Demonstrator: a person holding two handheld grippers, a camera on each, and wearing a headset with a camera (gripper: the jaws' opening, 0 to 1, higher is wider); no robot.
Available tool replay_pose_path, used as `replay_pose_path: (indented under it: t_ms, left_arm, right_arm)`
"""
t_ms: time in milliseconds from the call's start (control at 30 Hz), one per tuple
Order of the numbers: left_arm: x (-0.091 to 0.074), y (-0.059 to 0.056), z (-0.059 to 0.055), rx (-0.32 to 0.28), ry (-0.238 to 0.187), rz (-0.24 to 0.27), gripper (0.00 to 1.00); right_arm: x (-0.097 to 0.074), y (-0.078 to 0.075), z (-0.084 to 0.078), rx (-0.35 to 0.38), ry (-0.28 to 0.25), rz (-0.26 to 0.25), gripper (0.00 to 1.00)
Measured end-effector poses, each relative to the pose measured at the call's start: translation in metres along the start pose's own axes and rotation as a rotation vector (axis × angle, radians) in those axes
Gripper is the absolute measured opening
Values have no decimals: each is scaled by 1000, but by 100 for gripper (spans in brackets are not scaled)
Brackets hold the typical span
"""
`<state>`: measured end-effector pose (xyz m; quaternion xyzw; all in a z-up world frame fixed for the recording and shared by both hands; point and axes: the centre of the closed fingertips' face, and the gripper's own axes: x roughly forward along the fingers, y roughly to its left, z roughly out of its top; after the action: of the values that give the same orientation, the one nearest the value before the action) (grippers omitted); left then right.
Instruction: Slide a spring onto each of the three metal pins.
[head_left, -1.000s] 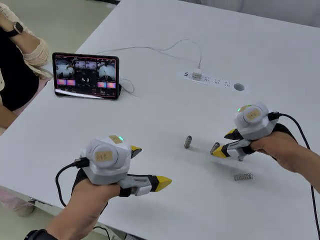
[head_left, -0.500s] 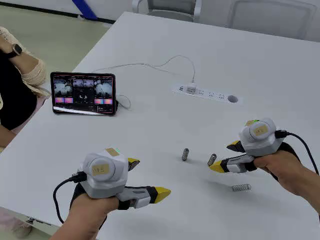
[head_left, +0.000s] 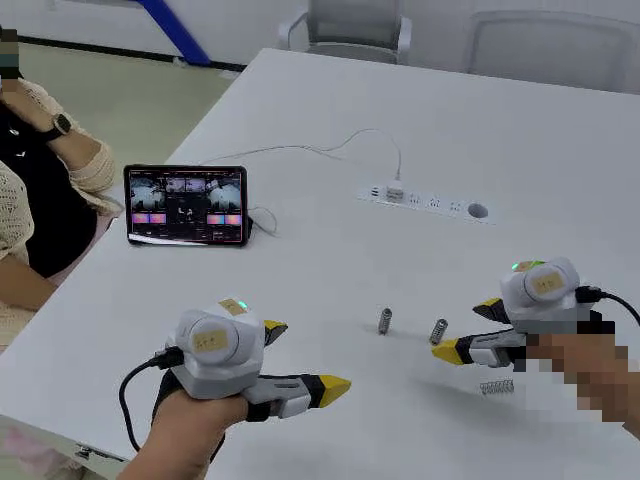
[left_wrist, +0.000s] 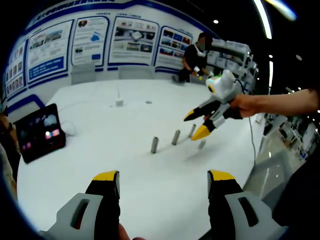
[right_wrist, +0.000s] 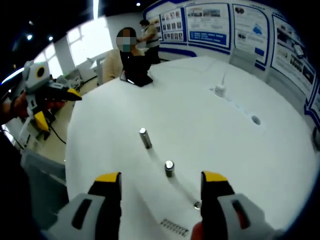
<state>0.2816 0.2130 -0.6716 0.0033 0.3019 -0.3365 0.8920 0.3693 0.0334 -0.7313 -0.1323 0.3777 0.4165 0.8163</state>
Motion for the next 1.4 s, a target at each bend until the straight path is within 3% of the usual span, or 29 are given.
replay_pose_path:
  t_ms: [233, 700, 1400]
  left_arm:
    - [-2, 0, 0, 10, 4, 8, 73]
    - [2, -4, 5, 25, -1, 3, 73]
    - [12, -6, 9, 31, 0, -1, 73]
  right_arm:
    - [-14, 3, 3, 18, -44, -21, 68]
    - [-39, 0, -25, 90, -76, -71, 71]
    - [-67, 4, -50, 163, -122, -113, 73]
